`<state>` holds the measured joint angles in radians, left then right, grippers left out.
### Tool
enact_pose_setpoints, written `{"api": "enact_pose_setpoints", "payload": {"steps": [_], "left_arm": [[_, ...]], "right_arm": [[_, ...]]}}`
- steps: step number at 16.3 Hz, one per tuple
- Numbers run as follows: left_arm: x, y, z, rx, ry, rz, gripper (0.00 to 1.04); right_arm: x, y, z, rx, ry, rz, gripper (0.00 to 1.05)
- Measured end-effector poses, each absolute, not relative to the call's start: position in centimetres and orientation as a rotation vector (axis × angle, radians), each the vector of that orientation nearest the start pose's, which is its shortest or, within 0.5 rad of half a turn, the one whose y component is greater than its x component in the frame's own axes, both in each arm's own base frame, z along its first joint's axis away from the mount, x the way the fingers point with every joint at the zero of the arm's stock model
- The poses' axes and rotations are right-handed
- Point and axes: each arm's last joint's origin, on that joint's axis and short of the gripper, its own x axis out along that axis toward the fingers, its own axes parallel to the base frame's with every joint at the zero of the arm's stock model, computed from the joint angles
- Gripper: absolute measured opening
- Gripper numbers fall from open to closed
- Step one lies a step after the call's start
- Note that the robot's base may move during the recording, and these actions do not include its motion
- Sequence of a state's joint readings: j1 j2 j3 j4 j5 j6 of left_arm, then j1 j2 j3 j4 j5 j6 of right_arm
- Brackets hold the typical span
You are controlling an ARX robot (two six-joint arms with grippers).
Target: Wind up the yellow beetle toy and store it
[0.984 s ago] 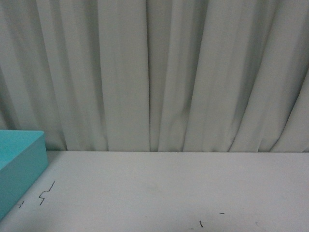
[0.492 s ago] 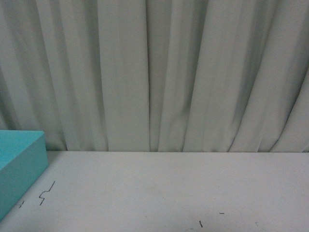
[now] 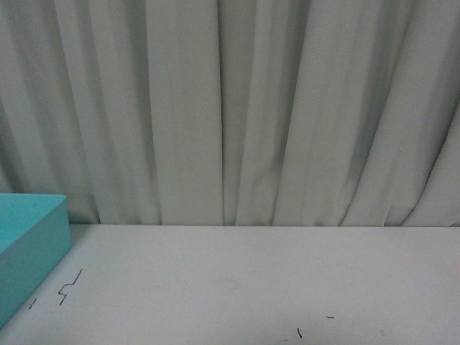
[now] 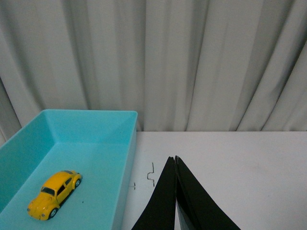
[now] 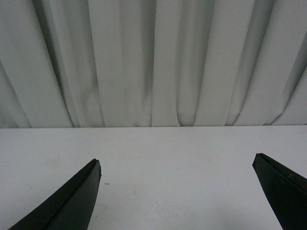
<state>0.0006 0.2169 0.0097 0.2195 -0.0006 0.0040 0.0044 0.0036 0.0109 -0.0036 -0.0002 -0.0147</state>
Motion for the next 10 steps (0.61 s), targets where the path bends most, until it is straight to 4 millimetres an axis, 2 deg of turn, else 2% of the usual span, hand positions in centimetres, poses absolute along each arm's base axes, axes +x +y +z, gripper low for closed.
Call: {"api": "enact_pose_setpoints", "payload": {"steps": [3,5,6,9,10], "left_arm": [[10.8,0.0,16.9,0.004,-0.012,0.001,0.02],[9.8,0.0,16.5,0.004,0.017,0.001,0.02],[9.7,0.0,16.9,0.004,-0.023,0.002,0.02],[9.7,0.0,16.6,0.004,-0.002,0.001,0.02],[9.7,0.0,16.6,0.003,-0.002,0.002,0.07]], "right_arm": [[9.7,0.0,16.7,-0.015,-0.004,0.004,0.98],[9.7,0.0,16.7,-0.015,-0.004,0.004,0.98],[9.7,0.0,16.7,-0.015,-0.003,0.004,0.98],[9.7,0.0,16.7,-0.015,-0.004,0.004,0.98],[9.7,0.0,16.7,-0.014,-0.004,0.004,0.98]]}}
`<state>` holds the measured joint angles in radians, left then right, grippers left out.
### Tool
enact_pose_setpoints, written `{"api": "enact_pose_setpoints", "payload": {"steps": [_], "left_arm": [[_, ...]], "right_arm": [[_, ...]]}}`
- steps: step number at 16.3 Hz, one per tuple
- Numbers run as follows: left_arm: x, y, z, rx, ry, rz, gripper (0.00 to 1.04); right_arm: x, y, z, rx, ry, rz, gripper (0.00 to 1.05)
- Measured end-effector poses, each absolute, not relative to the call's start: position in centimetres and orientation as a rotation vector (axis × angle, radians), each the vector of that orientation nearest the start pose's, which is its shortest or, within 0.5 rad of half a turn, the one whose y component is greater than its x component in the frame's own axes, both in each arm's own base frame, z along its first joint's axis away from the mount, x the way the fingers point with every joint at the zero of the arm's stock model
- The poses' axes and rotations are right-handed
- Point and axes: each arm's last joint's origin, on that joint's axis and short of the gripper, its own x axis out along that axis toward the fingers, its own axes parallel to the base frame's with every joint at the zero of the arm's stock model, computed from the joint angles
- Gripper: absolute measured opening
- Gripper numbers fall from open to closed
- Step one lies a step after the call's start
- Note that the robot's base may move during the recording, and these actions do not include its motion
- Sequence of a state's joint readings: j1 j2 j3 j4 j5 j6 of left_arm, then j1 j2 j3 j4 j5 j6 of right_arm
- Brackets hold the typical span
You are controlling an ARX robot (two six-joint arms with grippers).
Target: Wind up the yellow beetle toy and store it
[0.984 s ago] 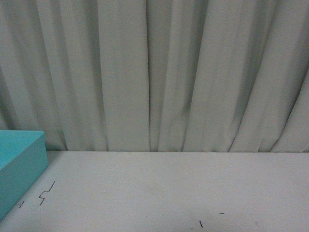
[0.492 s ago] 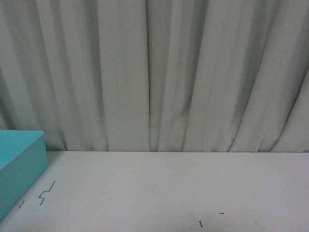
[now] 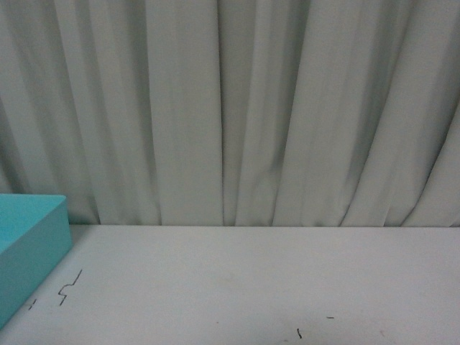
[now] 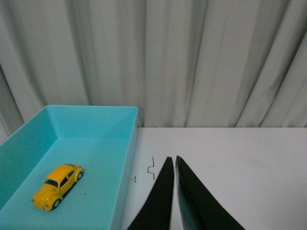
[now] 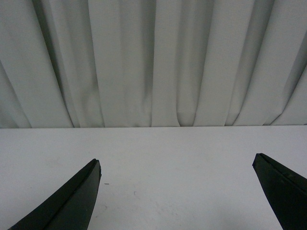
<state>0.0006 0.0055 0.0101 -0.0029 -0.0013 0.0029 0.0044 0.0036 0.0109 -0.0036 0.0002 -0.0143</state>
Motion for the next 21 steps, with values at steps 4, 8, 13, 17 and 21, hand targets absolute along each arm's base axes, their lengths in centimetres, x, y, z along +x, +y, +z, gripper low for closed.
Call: {"api": "enact_pose_setpoints", "payload": {"steps": [4,8,13,17,21], "left_arm": [[9.74,0.01,16.62,0.003,-0.001,0.001,0.58],[9.74,0.01,16.62,0.003,-0.001,0.001,0.94],[9.74,0.01,16.62,0.003,-0.001,0.001,0.98],[9.74,0.01,16.60,0.003,0.001,0.001,0.98],[9.74,0.01,16.64,0.003,-0.003,0.001,0.98]], "right_arm": [[9.73,0.04,16.66,-0.014,-0.004,0.004,0.98],[9.73,0.04,16.66,-0.015,-0.004,0.004,0.98],[9.72,0.04,16.66,-0.015,-0.004,0.004,0.98],[9.72,0.04,16.65,-0.015,-0.003,0.004,0.98],[9.72,0.04,16.66,-0.015,-0.004,0.004,0.98]]}}
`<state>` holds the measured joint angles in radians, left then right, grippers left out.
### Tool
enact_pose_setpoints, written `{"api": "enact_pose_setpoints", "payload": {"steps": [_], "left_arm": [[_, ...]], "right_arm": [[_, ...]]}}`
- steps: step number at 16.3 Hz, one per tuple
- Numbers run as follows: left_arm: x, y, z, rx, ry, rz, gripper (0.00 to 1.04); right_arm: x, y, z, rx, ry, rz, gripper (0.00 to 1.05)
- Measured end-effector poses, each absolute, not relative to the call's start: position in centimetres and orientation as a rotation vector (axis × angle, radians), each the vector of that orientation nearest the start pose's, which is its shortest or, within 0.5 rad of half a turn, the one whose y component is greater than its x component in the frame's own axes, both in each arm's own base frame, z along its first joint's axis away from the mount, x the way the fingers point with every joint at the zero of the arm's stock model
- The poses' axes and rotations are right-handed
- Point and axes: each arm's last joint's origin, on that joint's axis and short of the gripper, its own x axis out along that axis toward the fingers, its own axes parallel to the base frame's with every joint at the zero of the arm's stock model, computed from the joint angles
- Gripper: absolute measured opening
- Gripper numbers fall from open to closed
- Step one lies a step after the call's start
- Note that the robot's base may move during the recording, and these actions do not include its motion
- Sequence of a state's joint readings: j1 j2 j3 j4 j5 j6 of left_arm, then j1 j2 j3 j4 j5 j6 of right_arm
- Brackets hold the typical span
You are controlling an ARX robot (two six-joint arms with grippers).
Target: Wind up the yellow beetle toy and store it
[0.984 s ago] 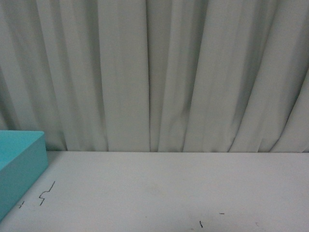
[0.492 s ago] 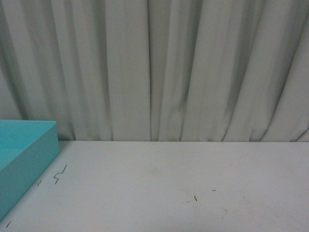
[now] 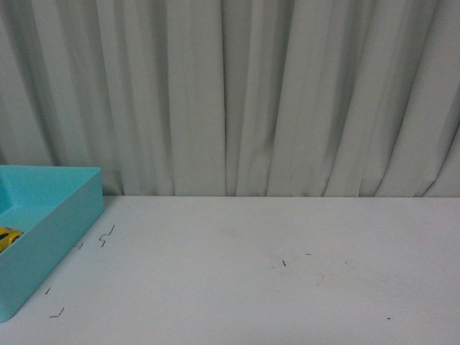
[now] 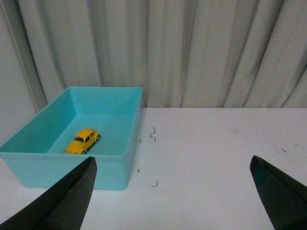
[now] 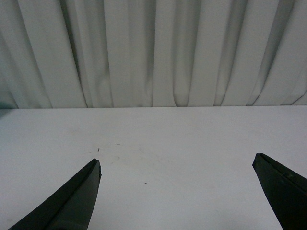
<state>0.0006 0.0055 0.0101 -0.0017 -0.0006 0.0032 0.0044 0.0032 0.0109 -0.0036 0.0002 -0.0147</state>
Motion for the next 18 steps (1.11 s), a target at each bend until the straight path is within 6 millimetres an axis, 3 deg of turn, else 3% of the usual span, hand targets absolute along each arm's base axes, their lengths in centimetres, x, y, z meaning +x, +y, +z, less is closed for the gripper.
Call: {"api": "enact_pose_setpoints", "payload": {"steps": [18], "left_arm": [[9.75,0.01,16.63,0.003,-0.002,0.001,0.98]], "right_arm": [[9.72,0.04,16.66,-0.014,-0.004,0.004,0.98]]}}
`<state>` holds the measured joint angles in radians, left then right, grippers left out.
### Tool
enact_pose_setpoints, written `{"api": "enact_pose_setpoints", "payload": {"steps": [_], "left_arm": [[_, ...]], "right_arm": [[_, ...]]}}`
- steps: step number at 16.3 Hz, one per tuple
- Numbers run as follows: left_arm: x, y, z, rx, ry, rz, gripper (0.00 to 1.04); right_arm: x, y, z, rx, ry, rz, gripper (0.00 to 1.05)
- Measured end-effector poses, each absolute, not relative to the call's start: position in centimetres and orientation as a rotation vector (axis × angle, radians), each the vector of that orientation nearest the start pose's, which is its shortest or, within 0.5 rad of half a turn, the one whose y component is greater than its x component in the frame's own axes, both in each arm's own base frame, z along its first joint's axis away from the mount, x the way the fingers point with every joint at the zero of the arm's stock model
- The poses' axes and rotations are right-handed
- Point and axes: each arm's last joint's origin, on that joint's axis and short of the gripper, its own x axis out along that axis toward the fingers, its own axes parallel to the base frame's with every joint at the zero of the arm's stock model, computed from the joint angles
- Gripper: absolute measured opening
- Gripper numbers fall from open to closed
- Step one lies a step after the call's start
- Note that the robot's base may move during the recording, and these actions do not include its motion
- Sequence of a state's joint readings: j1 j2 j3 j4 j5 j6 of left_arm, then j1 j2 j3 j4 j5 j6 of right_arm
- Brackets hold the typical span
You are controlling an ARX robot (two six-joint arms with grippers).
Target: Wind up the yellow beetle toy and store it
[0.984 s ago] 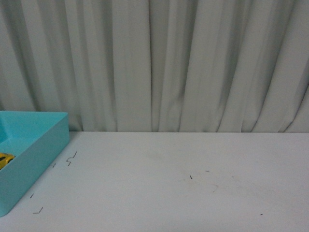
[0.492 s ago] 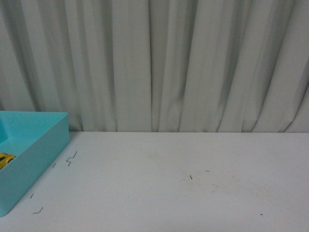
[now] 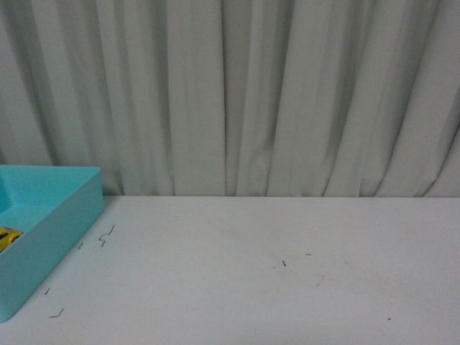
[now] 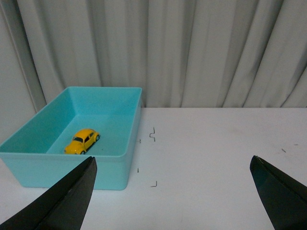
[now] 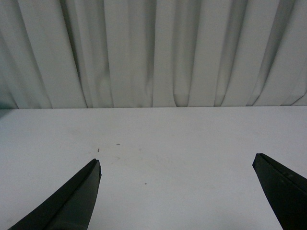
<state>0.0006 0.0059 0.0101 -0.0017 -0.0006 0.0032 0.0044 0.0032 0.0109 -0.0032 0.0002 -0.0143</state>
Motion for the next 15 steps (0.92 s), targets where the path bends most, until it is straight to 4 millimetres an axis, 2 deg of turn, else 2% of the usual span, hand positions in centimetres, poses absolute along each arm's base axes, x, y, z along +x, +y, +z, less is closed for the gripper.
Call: {"api": "enact_pose_setpoints", "payload": {"steps": [15], "left_arm": [[9.75,0.01,16.62,0.002,-0.001,0.002,0.98]], "right_arm": [[9.72,0.04,16.66,-0.014,-0.004,0.004,0.98]]}}
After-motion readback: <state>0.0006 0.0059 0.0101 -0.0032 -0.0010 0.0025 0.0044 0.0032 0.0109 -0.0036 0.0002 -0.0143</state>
